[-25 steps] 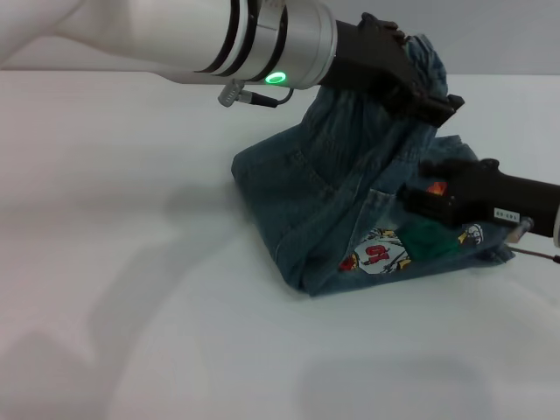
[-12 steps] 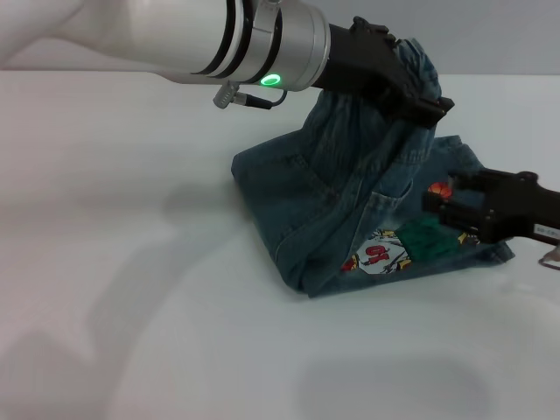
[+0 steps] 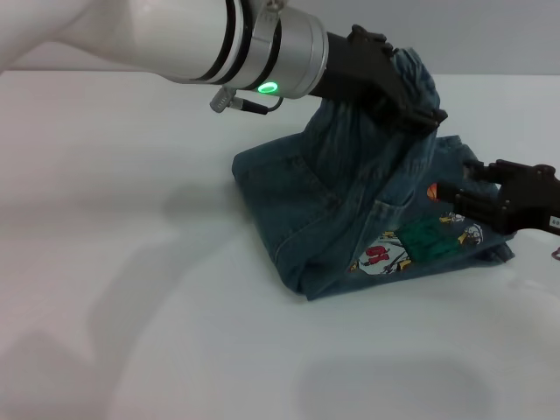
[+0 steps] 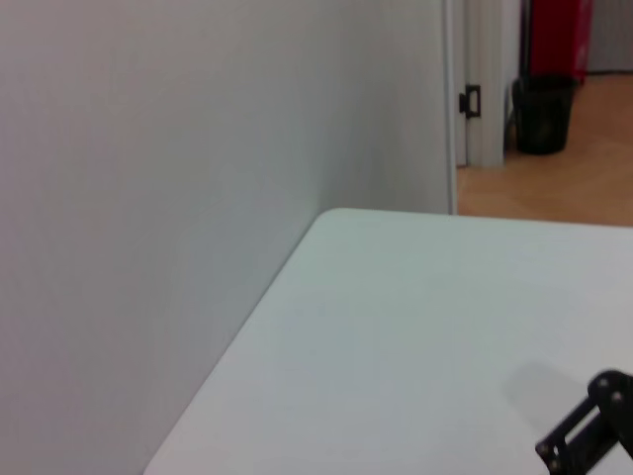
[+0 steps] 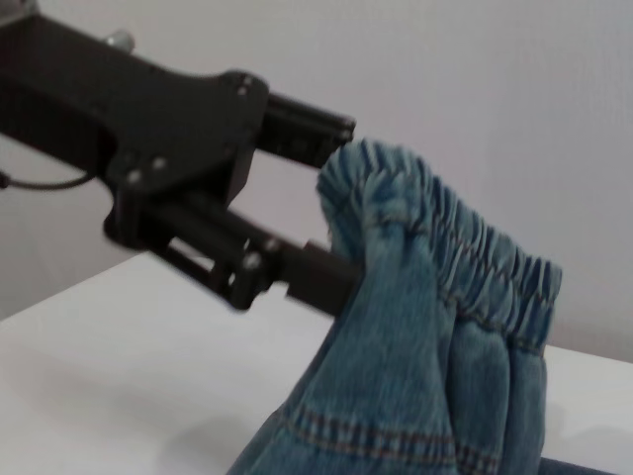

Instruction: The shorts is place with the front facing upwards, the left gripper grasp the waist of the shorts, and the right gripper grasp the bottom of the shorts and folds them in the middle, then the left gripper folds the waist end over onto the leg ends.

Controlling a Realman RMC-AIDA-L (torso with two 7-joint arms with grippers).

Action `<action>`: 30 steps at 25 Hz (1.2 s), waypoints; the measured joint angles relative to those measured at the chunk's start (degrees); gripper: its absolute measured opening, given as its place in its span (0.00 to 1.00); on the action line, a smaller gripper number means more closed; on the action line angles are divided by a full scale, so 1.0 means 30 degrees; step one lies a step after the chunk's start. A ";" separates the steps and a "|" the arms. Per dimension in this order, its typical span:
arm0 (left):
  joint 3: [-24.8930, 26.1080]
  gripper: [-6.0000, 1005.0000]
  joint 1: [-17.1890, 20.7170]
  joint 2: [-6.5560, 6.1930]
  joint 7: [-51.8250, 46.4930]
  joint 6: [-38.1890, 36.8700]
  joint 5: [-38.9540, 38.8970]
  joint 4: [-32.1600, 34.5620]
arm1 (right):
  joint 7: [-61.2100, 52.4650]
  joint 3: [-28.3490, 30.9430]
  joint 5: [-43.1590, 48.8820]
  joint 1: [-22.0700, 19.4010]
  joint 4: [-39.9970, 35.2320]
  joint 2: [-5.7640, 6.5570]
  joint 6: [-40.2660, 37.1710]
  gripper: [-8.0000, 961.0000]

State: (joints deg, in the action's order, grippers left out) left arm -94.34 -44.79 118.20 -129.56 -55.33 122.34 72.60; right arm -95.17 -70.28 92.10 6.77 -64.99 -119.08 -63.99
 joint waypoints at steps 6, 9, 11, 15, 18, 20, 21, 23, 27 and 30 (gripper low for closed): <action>-0.0054 0.85 -0.0114 0.0018 0.0532 -0.0783 0.0722 -0.0003 | 0.0005 0.0128 -0.0029 0.0080 0.0137 -0.0005 0.0083 0.59; -0.0078 0.85 -0.0213 0.0048 0.0743 -0.1123 0.0912 -0.0003 | 0.0006 0.0218 -0.0029 0.0126 0.0231 0.0002 0.0147 0.59; -0.0116 0.85 -0.0271 0.0076 0.0989 -0.1392 0.0953 -0.0006 | 0.0005 0.0629 -0.0029 0.0131 0.0292 0.0009 0.0202 0.59; -0.0117 0.85 -0.0274 0.0091 0.1045 -0.1430 0.0964 0.0012 | -0.0006 0.1860 -0.0029 -0.0015 0.0423 0.0022 0.0332 0.59; -0.0034 0.85 -0.0212 0.0089 0.1047 -0.1333 0.0968 0.0058 | -0.0011 0.3055 -0.0029 -0.0224 0.0538 0.0043 0.0328 0.59; 0.0008 0.85 -0.0151 0.0079 0.1049 -0.1137 0.0949 0.0101 | 0.0071 0.3788 -0.0028 -0.0358 0.0584 0.0025 0.0404 0.59; 0.0008 0.85 -0.0151 0.0079 0.1049 -0.1137 0.0949 0.0101 | 0.0188 0.4156 -0.0028 -0.0403 0.0635 0.0016 0.0507 0.59; 0.0088 0.85 0.0701 0.0066 0.0944 0.1223 0.0559 0.0056 | 0.0509 0.4987 -0.0026 -0.0426 0.0801 0.0011 0.0768 0.59; 0.0099 0.85 0.2221 0.0026 0.1194 0.5297 -0.1397 -0.0402 | 0.2527 0.7494 -0.1127 -0.0243 0.2029 0.0015 0.1323 0.59; 0.0055 0.84 0.3023 0.0025 0.1889 0.7180 -0.2748 -0.0698 | 0.4451 0.8443 -0.2903 -0.0138 0.3070 0.0047 0.1356 0.59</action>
State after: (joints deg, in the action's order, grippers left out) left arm -94.17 -35.72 118.28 -123.90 -33.79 114.09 70.51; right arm -81.82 -44.95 83.39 6.36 -55.78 -118.94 -59.92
